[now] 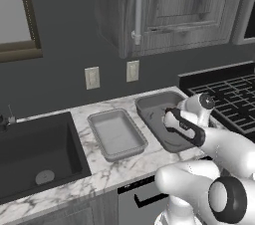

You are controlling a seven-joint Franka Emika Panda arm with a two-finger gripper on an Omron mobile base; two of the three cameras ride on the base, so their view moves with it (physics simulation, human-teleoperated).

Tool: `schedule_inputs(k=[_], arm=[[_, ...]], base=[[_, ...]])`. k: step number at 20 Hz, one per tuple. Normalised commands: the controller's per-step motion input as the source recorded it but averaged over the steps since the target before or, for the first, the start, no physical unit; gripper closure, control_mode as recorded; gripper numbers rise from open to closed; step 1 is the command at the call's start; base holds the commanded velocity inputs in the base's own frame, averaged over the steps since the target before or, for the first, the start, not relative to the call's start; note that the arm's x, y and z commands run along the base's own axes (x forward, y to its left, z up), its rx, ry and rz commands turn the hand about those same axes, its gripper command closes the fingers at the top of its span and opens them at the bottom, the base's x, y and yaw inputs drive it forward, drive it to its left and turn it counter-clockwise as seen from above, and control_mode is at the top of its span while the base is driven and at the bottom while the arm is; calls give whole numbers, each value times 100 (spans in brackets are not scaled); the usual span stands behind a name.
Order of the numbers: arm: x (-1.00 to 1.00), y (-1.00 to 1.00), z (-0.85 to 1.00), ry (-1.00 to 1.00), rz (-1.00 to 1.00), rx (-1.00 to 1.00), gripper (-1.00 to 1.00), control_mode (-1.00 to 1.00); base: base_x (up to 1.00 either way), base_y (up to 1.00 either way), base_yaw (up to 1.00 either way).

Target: Place one sweet potato and one steak in each tupperware on the nearby counter, to pack two identical lunches.

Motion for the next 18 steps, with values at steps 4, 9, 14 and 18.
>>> schedule_inputs(k=[4,9,14,18], arm=[[27,1,-19,10,0,0,100,-100],[14,0,-21,11,0,0,100,-100],[12,3,-21,7,0,0,-100,-100],[10,6,-18,2,0,0,-100,-100]], base=[[0,0,0],[0,0,0],[0,0,0],[0,0,0]])
